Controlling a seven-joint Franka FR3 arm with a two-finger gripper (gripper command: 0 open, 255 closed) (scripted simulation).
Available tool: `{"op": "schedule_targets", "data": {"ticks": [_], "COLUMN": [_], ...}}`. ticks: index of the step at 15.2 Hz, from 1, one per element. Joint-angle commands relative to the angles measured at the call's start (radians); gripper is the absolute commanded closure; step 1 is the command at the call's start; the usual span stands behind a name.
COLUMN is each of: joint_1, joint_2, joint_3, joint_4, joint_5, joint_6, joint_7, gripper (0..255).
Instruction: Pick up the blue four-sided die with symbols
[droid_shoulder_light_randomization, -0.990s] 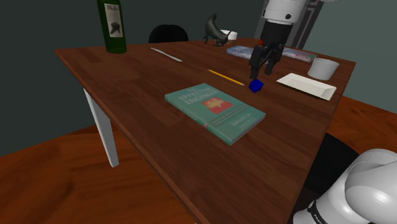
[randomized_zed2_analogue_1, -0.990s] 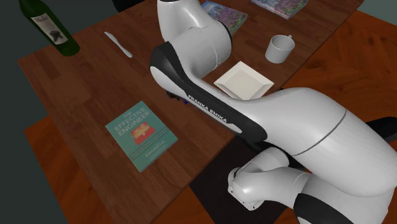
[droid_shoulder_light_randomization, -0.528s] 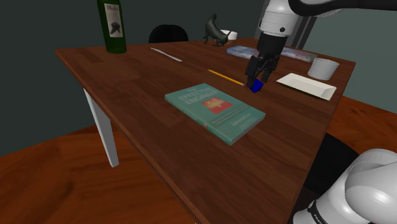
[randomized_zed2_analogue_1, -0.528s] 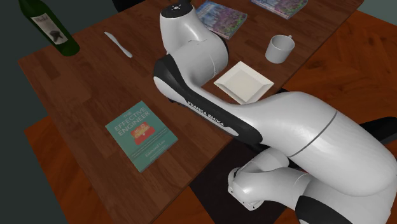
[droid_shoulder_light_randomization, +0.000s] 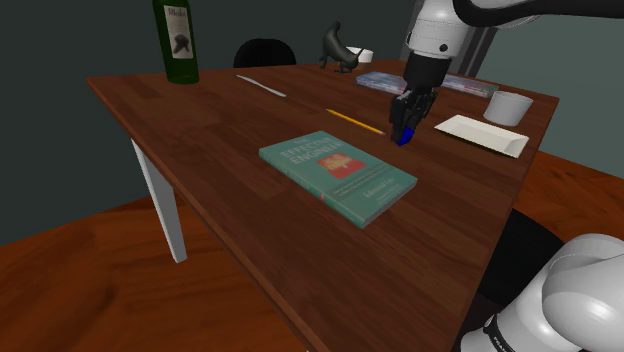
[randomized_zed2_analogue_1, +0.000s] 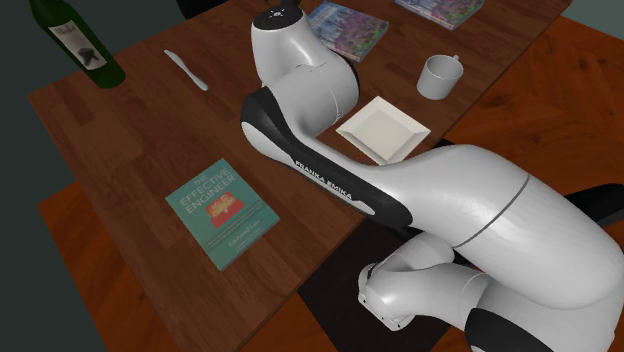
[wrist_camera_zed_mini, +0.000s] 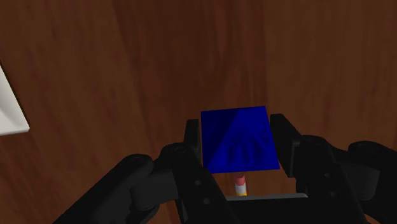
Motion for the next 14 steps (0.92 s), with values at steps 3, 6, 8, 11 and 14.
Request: {"op": "schedule_targets", "data": {"ticks": [3, 6, 8, 11, 14], "joint_1": [-0.001, -0.002, -0.002, -0.004, -0.005], "joint_2": [0.003, 0.014, 0.022, 0.035, 0.051], "joint_3": [-0.001, -0.002, -0.002, -0.003, -0.003], "joint_4": [0.015, 0.064, 0.098, 0.151, 0.206], "joint_5": [-0.001, -0.002, -0.003, -0.005, -0.007], "joint_6": [-0.011, -0.051, -0.077, -0.116, -0.156], "joint_7": [-0.001, -0.001, 0.0, 0.0, 0.001], "gripper": [255, 255, 255, 255, 255]}}
